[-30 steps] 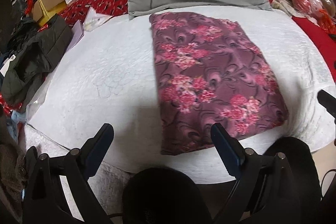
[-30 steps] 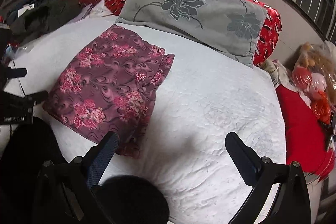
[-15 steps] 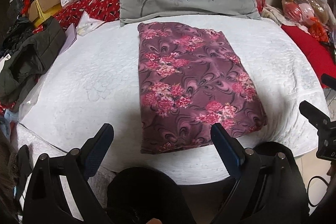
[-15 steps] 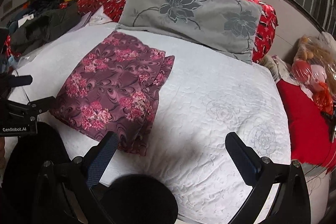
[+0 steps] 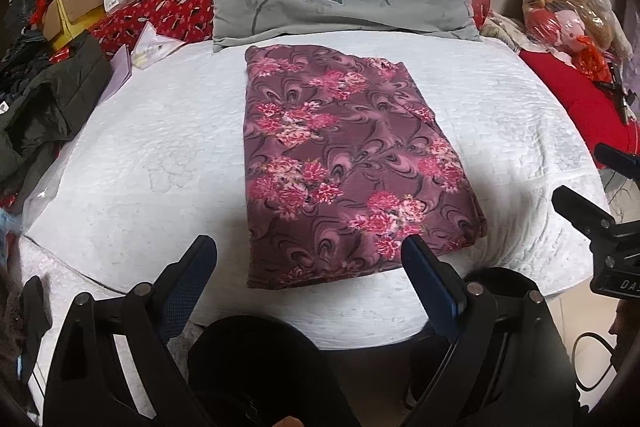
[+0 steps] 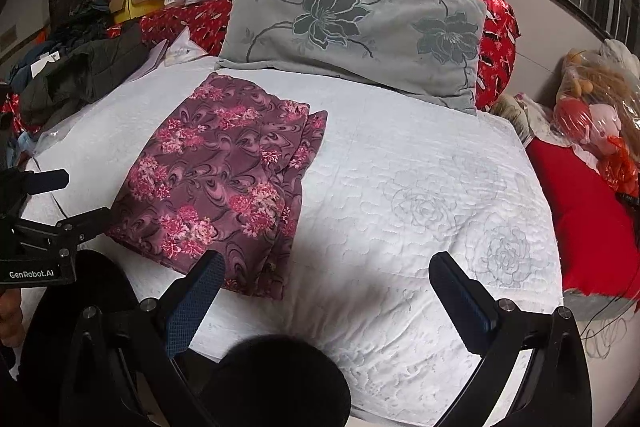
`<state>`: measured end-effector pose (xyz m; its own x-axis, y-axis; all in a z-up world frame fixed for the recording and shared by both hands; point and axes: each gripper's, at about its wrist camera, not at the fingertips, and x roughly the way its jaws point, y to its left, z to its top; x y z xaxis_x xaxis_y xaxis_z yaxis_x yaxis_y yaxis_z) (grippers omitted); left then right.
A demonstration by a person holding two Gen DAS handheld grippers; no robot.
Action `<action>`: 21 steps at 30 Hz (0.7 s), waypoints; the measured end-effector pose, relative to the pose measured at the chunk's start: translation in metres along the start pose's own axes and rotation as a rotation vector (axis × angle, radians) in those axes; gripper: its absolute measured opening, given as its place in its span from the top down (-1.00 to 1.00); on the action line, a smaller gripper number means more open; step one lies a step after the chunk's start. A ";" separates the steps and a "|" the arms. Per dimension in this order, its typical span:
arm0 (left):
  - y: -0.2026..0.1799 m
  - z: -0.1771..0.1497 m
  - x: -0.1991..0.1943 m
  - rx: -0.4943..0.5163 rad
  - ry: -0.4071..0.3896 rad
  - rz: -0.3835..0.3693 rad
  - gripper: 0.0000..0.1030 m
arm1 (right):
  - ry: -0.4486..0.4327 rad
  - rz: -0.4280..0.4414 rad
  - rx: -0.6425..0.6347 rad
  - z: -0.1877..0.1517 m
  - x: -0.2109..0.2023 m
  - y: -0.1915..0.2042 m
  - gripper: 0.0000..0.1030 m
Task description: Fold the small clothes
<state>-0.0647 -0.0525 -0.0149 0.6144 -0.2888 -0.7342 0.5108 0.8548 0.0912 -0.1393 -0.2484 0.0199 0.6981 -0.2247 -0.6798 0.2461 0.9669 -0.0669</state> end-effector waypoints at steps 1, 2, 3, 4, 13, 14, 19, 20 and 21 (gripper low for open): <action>0.000 0.000 -0.001 -0.001 -0.002 -0.002 -0.84 | 0.000 0.000 -0.001 0.000 0.000 0.000 -0.99; -0.001 0.000 -0.001 -0.001 -0.005 -0.004 -0.84 | 0.000 -0.001 -0.002 0.000 0.000 0.000 -0.99; -0.001 -0.001 -0.002 -0.001 -0.007 -0.006 -0.84 | -0.001 -0.002 0.000 0.000 0.000 0.000 -0.99; -0.002 -0.001 -0.003 -0.002 -0.009 -0.009 -0.84 | -0.002 0.000 0.000 0.000 0.000 0.000 -0.99; -0.004 -0.006 -0.008 0.004 -0.034 -0.017 -0.84 | -0.037 -0.006 -0.013 -0.002 -0.006 0.003 -1.00; -0.005 -0.007 -0.009 0.006 -0.040 -0.014 -0.84 | -0.041 -0.005 -0.015 -0.002 -0.007 0.005 -1.00; -0.008 -0.009 -0.013 0.001 -0.059 -0.032 -0.84 | -0.055 0.002 -0.021 -0.004 -0.011 0.006 -1.00; -0.008 -0.009 -0.014 0.000 -0.062 -0.036 -0.84 | -0.056 0.000 -0.021 -0.004 -0.011 0.006 -1.00; -0.009 -0.009 -0.014 0.002 -0.068 -0.040 -0.84 | -0.058 -0.001 -0.021 -0.005 -0.012 0.005 -1.00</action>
<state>-0.0838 -0.0519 -0.0114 0.6328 -0.3510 -0.6902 0.5367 0.8413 0.0642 -0.1498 -0.2400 0.0246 0.7359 -0.2319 -0.6362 0.2334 0.9688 -0.0832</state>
